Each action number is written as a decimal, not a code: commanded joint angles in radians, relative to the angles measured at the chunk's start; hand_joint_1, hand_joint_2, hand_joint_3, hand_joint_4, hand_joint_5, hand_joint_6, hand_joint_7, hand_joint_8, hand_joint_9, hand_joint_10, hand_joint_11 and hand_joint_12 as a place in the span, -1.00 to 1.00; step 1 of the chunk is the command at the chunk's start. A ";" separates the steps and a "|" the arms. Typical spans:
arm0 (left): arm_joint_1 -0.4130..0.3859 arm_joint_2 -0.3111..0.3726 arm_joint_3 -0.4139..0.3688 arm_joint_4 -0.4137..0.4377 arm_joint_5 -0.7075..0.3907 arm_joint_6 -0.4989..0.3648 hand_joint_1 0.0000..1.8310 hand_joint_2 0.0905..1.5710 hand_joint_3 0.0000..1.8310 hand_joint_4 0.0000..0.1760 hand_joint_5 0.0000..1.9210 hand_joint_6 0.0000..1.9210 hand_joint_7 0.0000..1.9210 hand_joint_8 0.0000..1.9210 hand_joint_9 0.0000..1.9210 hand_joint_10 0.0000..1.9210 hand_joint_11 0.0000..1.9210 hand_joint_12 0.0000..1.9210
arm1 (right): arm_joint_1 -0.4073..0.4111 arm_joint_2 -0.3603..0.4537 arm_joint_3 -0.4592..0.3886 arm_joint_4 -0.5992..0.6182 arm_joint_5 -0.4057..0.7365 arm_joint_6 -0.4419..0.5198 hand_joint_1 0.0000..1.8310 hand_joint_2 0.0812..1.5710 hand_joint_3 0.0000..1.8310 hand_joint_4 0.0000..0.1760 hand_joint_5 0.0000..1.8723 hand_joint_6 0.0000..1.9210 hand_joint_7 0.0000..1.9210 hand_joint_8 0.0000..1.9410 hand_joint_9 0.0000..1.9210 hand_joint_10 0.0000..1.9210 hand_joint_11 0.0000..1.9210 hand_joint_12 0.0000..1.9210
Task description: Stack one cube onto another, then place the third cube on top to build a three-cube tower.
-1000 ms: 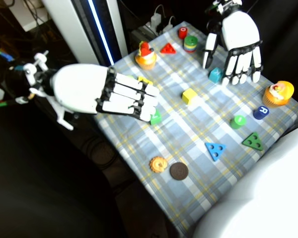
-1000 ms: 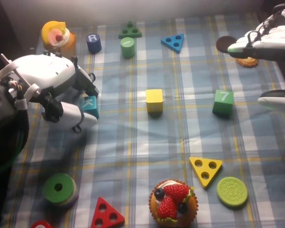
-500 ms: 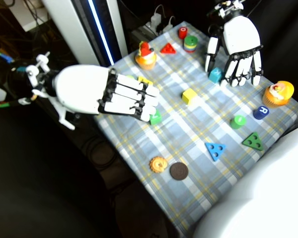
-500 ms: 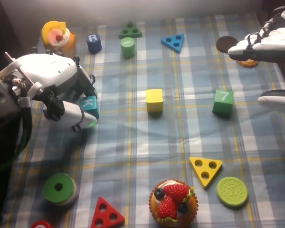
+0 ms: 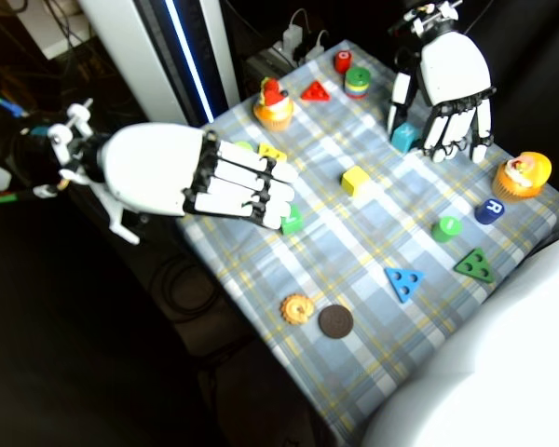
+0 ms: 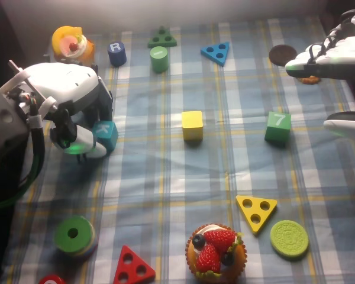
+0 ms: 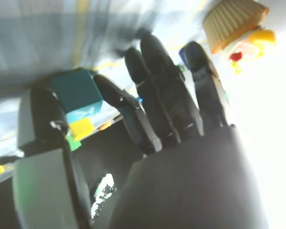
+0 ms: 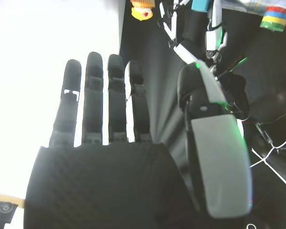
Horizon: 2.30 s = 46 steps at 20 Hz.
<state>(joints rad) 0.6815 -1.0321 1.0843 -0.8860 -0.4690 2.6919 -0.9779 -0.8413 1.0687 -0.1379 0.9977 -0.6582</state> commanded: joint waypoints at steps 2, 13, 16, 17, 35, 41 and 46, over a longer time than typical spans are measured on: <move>-0.010 -0.013 0.004 0.011 -0.072 -0.001 0.32 0.40 -1.00 -1.00 0.05 -0.14 -0.04 0.24 -0.07 -0.97 -0.69 -0.75 | 0.004 0.000 0.002 0.026 0.121 0.007 -0.35 0.60 -1.00 -1.00 -0.52 -1.00 -0.45 -1.00 -0.51 -0.99 -1.00 0.05; -0.079 0.009 -0.051 0.226 -0.161 -0.248 0.18 0.33 -1.00 0.52 0.12 -0.15 -0.14 -0.44 -0.24 -1.00 -0.71 -0.85 | -0.005 -0.004 0.003 0.032 0.125 0.008 -0.42 0.62 -1.00 -1.00 -0.53 -1.00 -0.46 -1.00 -0.52 -0.99 -1.00 -0.05; -0.119 -0.019 -0.046 0.276 -0.159 -0.263 0.16 0.29 -1.00 1.00 0.17 -0.23 -0.02 -0.95 -0.27 -0.99 -0.74 -0.84 | -0.005 -0.010 0.008 0.032 0.125 0.008 -0.42 0.62 -1.00 -1.00 -0.53 -1.00 -0.46 -1.00 -0.52 -1.00 -1.00 -0.04; -0.128 -0.029 -0.042 0.284 -0.155 -0.263 0.15 0.30 -1.00 1.00 0.15 -0.20 0.00 -0.98 -0.26 -0.99 -0.76 -0.84 | -0.005 -0.013 0.010 0.032 0.125 0.008 -0.41 0.62 -1.00 -1.00 -0.53 -1.00 -0.46 -1.00 -0.52 -1.00 -1.00 -0.02; -0.167 -0.186 0.077 0.295 -0.032 -0.263 0.14 0.32 -1.00 1.00 0.12 -0.16 -0.08 -0.99 -0.29 -0.99 -0.79 -0.67 | -0.005 -0.019 0.021 0.019 0.124 0.015 -0.39 0.62 -1.00 -1.00 -0.53 -1.00 -0.47 -1.00 -0.53 -1.00 -1.00 0.03; -0.167 -0.191 0.090 0.289 -0.011 -0.263 0.14 0.33 -1.00 1.00 0.10 -0.12 -0.09 -1.00 -0.27 -0.99 -0.88 -0.51 | -0.005 -0.019 0.021 0.019 0.124 0.015 -0.40 0.63 -1.00 -1.00 -0.53 -1.00 -0.48 -1.00 -0.53 -1.00 -1.00 0.02; -0.167 -0.191 0.096 0.281 -0.004 -0.263 0.15 0.31 -1.00 1.00 0.13 -0.17 -0.08 -1.00 -0.30 -1.00 -0.95 -0.48 | -0.005 -0.019 0.021 0.019 0.124 0.017 -0.41 0.64 -1.00 -1.00 -0.54 -1.00 -0.47 -1.00 -0.53 -1.00 -1.00 -0.05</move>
<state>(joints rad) 0.5316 -1.2190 1.1759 -0.6209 -0.3817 2.4317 -0.9894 -0.8566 1.0851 -0.1440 1.0046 -0.6502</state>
